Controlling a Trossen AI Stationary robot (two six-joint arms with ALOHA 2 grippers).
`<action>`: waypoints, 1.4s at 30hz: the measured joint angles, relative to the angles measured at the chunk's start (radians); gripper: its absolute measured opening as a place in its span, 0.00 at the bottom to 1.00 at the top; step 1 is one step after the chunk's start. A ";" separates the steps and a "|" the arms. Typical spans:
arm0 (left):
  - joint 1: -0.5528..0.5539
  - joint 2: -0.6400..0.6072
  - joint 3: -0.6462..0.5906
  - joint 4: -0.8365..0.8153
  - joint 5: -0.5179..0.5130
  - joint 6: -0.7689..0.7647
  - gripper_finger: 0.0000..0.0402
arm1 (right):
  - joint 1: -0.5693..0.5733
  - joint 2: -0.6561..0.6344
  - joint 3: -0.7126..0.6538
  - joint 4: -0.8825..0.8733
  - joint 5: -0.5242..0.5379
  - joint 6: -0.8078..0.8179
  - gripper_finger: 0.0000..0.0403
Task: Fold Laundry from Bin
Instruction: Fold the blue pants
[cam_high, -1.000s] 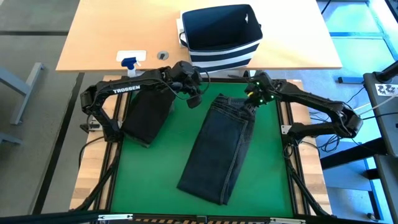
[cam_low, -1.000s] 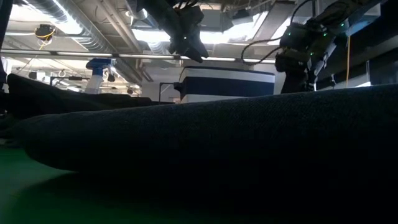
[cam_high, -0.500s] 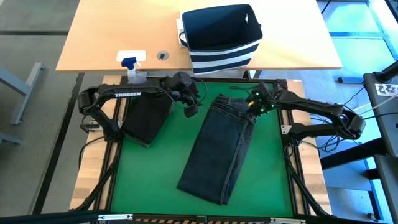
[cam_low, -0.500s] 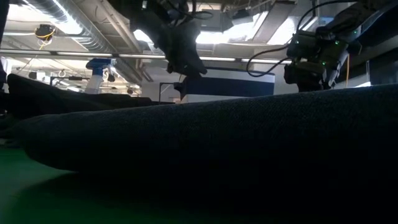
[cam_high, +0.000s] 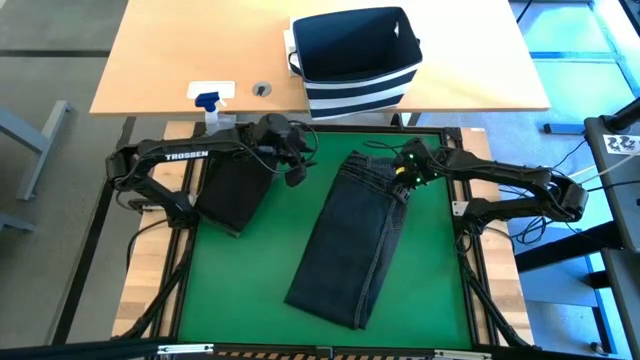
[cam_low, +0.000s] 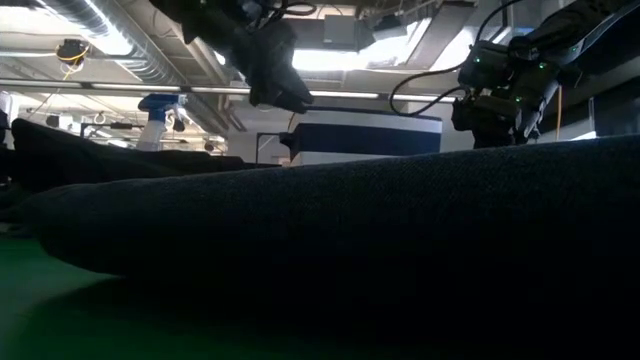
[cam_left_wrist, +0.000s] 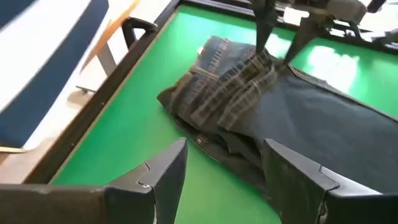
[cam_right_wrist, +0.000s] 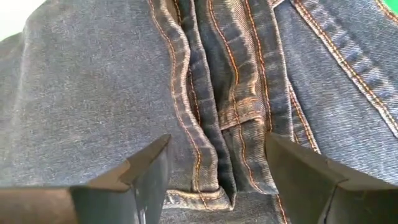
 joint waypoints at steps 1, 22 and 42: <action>-0.002 0.002 0.000 -0.005 0.002 0.000 0.50 | 0.000 0.000 0.000 -0.001 0.001 -0.001 0.64; -0.002 0.234 0.037 0.147 0.101 -0.196 0.50 | 0.000 -0.056 0.007 -0.054 0.051 -0.044 0.64; 0.005 0.576 0.213 0.282 0.157 -0.344 0.50 | 0.001 -0.058 0.007 -0.054 0.035 -0.076 0.64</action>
